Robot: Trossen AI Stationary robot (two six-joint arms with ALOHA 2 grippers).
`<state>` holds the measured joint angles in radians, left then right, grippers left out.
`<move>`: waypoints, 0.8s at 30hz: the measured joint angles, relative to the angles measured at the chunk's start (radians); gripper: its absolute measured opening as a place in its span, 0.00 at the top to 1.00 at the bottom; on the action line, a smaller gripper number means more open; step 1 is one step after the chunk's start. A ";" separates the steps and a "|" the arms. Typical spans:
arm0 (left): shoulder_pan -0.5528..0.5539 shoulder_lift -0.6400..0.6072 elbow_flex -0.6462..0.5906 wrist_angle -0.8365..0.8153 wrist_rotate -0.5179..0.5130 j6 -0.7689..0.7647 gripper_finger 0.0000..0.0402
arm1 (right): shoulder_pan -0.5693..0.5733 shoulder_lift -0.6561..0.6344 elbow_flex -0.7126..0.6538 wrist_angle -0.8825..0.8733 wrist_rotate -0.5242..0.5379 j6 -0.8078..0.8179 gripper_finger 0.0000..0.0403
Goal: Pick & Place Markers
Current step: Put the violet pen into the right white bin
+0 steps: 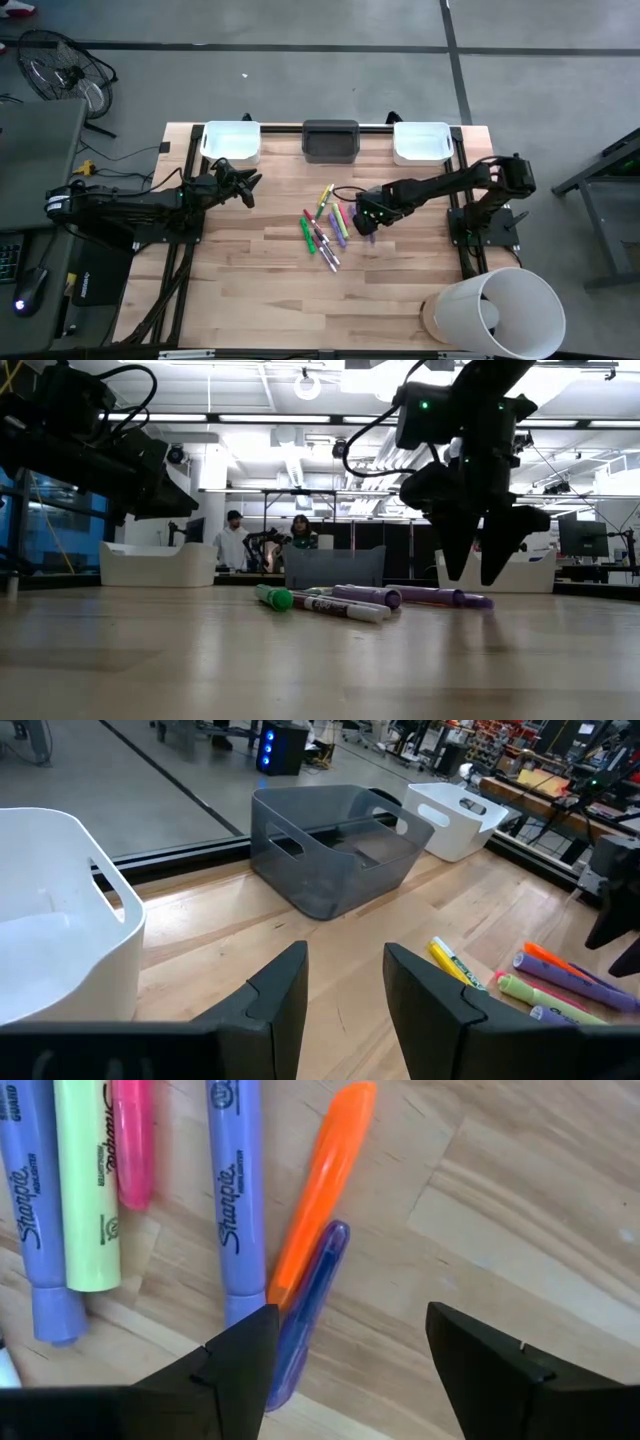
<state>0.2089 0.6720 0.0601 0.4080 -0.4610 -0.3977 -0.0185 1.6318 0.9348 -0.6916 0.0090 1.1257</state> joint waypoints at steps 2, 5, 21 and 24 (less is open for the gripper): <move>0.000 0.000 0.000 0.000 0.000 0.000 0.67 | 0.007 0.006 0.000 0.005 -0.003 0.008 0.40; 0.000 0.000 0.000 0.000 0.000 0.000 0.67 | 0.023 0.023 0.000 0.007 -0.002 0.020 0.40; 0.000 0.000 0.000 -0.009 0.000 0.000 0.67 | 0.036 0.112 0.004 -0.019 0.007 0.036 0.40; 0.000 0.000 0.000 -0.016 0.000 0.000 0.67 | 0.036 0.112 0.004 -0.028 0.006 0.037 0.40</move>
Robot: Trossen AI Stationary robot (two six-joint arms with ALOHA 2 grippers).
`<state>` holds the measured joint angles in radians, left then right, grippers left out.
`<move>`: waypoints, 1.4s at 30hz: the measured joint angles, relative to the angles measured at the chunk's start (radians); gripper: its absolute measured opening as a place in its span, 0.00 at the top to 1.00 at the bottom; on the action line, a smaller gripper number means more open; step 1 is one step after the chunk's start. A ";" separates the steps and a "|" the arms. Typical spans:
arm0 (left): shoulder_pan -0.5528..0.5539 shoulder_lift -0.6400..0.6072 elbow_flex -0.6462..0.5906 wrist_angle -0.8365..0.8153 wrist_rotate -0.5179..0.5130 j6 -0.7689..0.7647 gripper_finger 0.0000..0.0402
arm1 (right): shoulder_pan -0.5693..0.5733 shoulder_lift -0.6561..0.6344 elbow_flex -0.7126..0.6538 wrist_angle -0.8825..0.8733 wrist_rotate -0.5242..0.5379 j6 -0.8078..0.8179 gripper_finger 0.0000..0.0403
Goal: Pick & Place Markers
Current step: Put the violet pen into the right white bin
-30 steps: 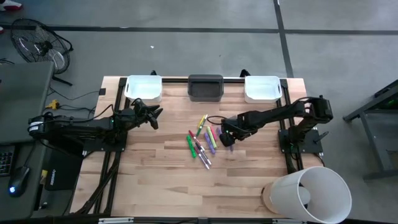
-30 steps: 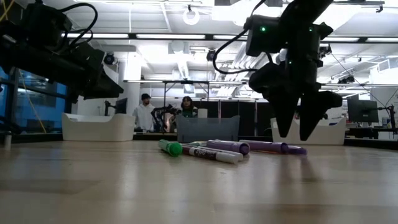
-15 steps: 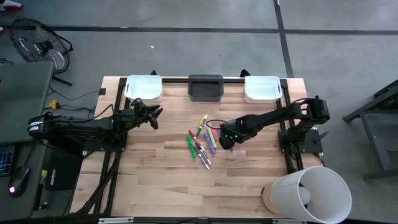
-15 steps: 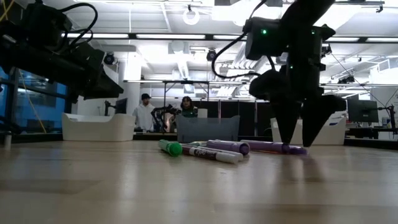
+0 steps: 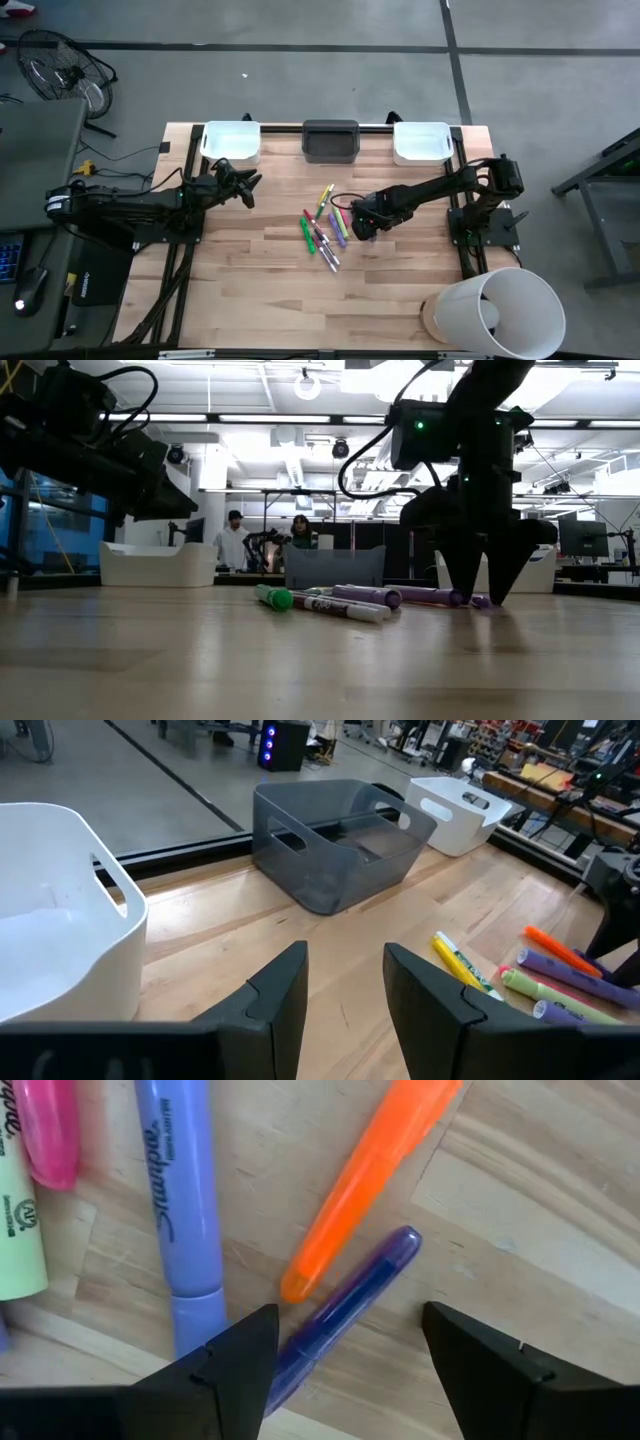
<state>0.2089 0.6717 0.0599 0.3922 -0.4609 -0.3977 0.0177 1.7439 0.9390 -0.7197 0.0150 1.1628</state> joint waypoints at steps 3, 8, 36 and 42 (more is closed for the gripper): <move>0.000 0.000 0.000 0.001 0.000 0.000 0.67 | 0.003 0.000 0.000 0.000 -0.009 0.017 0.40; 0.000 0.000 0.000 0.000 0.000 0.000 0.67 | 0.022 0.001 -0.001 -0.005 -0.028 0.067 0.40; 0.000 0.000 0.000 0.001 0.000 0.000 0.67 | 0.040 0.003 -0.005 -0.047 -0.057 -0.055 0.58; 0.000 0.000 0.000 0.000 0.000 0.000 0.67 | 0.040 0.003 -0.006 -0.046 -0.056 -0.146 0.63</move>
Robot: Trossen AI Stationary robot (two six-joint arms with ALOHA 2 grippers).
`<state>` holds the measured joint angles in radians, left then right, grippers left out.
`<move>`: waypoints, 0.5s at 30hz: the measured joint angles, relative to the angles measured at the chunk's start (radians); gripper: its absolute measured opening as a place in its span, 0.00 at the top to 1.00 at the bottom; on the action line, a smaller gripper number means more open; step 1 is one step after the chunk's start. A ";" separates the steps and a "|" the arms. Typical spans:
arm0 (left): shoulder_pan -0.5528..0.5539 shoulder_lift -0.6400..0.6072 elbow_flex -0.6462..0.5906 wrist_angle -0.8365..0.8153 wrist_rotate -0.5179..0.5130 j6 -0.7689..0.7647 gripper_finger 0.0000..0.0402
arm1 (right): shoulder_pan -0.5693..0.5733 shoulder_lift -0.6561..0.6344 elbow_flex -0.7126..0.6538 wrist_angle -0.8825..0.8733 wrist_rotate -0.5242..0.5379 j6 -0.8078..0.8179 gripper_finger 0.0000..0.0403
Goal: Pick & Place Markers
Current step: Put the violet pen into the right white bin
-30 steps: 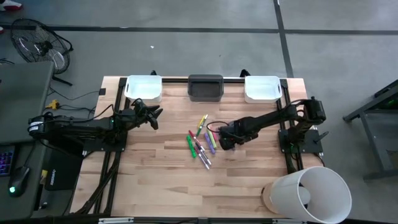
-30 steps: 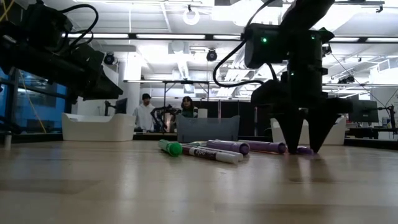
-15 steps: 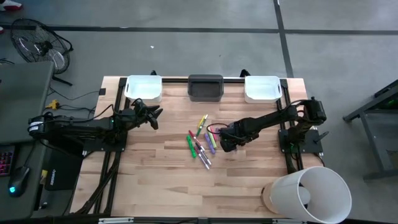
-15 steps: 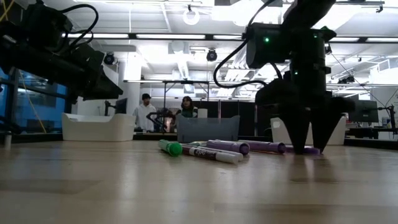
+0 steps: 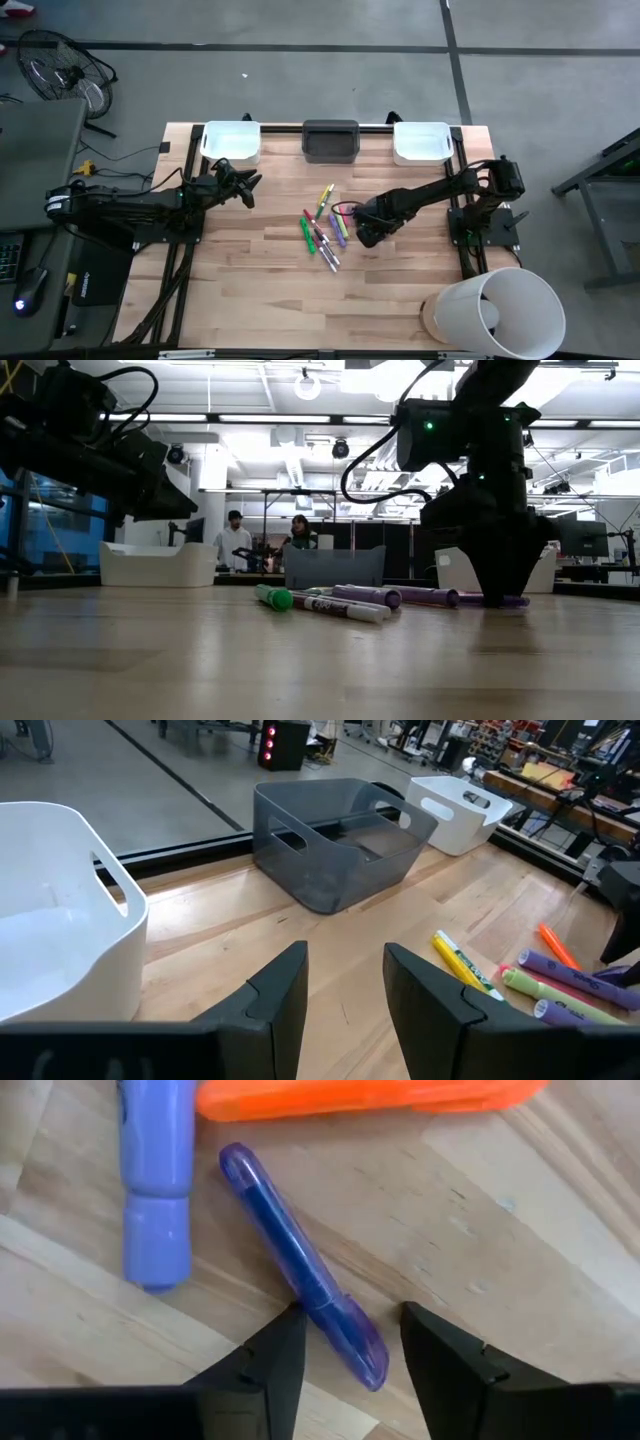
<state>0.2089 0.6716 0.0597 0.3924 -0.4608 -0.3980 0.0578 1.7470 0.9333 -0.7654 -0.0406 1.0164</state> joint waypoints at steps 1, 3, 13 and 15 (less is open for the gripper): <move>0.000 0.000 0.000 0.000 0.000 0.000 0.67 | 0.000 0.000 0.000 0.000 0.000 -0.020 0.63; 0.000 0.000 0.000 0.000 0.000 0.000 0.67 | 0.000 0.000 0.000 0.001 0.001 -0.059 0.64; 0.000 0.000 0.000 0.000 0.000 0.000 0.67 | 0.000 0.000 0.000 0.004 0.004 -0.205 0.71; 0.000 0.000 0.000 0.000 0.000 0.000 0.67 | 0.000 0.000 0.000 0.004 0.005 -0.228 0.72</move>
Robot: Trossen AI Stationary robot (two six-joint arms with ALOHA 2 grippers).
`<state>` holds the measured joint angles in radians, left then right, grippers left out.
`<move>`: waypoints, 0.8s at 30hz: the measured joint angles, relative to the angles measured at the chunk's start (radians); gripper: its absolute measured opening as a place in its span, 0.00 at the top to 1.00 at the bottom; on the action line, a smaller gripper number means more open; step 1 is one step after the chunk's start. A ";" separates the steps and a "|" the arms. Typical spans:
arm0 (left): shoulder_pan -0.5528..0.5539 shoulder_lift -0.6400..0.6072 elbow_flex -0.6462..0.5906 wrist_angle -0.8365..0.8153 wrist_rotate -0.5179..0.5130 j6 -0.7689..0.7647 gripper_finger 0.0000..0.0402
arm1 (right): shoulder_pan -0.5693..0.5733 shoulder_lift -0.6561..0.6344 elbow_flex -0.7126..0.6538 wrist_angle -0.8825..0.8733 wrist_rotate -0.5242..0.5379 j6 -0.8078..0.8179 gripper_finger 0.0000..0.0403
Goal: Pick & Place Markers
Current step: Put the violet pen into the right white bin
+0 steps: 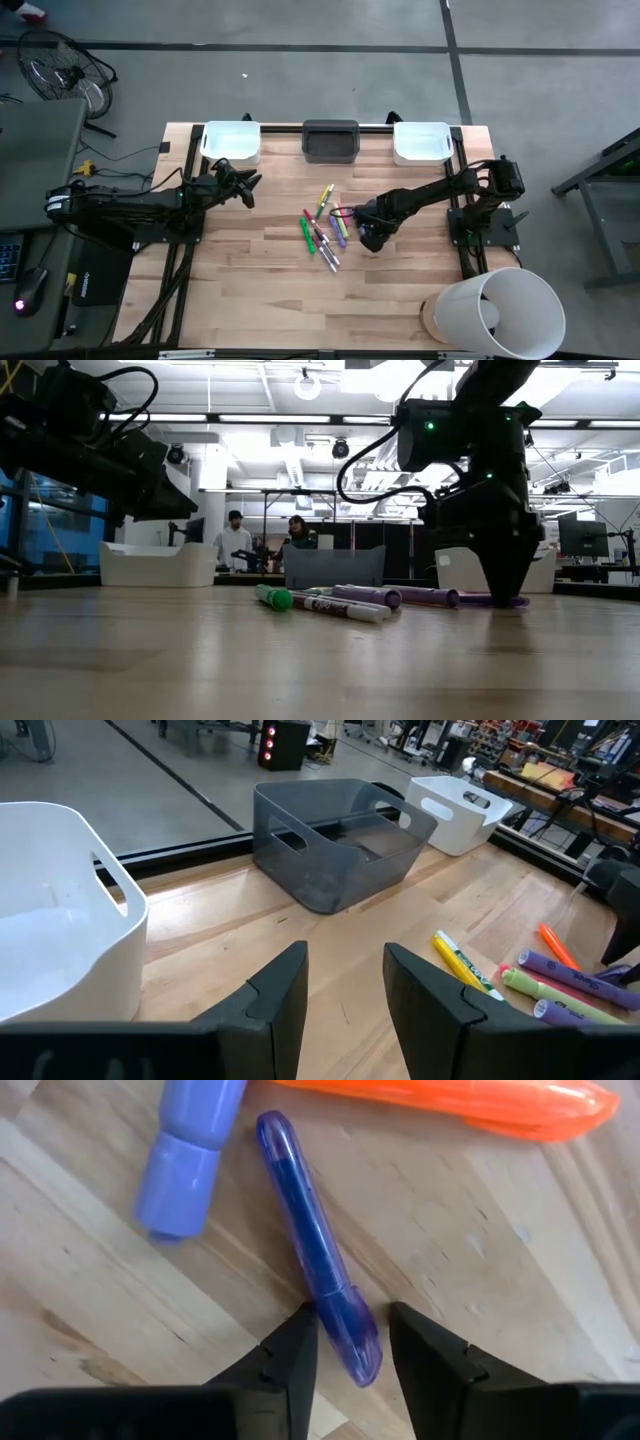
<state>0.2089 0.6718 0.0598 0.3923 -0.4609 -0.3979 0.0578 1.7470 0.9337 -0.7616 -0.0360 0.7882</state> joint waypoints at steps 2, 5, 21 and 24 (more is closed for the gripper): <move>0.000 0.000 0.000 0.000 0.000 0.000 0.67 | 0.000 0.000 0.000 0.000 0.000 -0.018 0.75; 0.000 0.000 0.000 0.000 0.000 0.000 0.67 | 0.000 0.000 0.000 0.001 0.001 -0.041 0.79; 0.000 0.000 0.000 0.000 0.000 0.000 0.67 | -0.001 -0.090 -0.004 -0.005 0.029 -0.031 0.88; 0.000 0.000 0.000 0.000 0.000 0.000 0.67 | -0.003 -0.123 -0.003 -0.009 0.032 -0.029 0.88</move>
<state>0.2089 0.6717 0.0597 0.3923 -0.4607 -0.3977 0.0550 1.6244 0.9306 -0.7705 -0.0036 0.7594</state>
